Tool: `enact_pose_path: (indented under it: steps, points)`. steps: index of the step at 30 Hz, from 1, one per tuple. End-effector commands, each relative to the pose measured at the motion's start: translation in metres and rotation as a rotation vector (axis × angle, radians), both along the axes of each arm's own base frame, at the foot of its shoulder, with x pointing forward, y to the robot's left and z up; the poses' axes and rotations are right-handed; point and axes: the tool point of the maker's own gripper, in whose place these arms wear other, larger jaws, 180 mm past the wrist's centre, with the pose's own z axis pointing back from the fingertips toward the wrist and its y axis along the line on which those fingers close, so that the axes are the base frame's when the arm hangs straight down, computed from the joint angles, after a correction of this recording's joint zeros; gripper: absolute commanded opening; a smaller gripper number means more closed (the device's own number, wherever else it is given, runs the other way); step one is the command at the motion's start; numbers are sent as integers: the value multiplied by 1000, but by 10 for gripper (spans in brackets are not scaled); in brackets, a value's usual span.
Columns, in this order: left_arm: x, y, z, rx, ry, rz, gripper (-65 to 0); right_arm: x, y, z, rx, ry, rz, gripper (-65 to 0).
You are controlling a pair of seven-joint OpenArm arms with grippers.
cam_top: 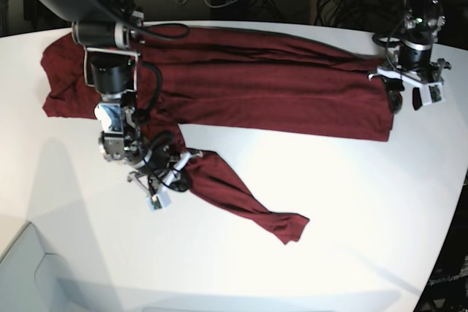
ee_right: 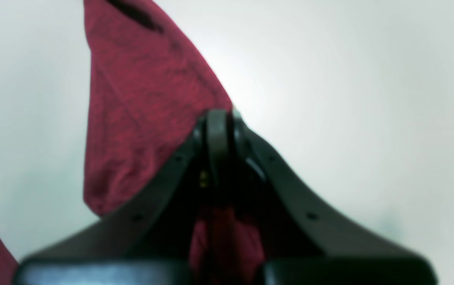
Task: Layout the t-shirt on the table in an organized manner, then fold the t-shirt properly
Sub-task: 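Move the right gripper to the loose sleeve and grasp it, then lay the held sleeve across the folded shirt body and open the right gripper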
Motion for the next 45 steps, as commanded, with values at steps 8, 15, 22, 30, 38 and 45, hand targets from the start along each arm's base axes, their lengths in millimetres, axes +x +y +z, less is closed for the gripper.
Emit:
enact_pose_path:
  steps: [8,15,22,30,38,45]
  points:
    - [6,19,23,35,-69,32,-338,-31,41,74,-38,-228,89,-650]
    - [7,23,26,44,-74,35,-338,-94,111,119,-27,-322,240,-650]
    - [7,23,26,44,-75,37,-338,-147,161,108,9,-280,385,-650]
    - [8,40,48,69,-128,79,-337,-200,210,99,64,-234,533,-650]
    - [11,41,65,82,-169,78,-337,-212,222,98,74,-227,575,-650]
    - [12,37,66,77,-174,71,-337,-220,221,91,68,-207,584,-650]
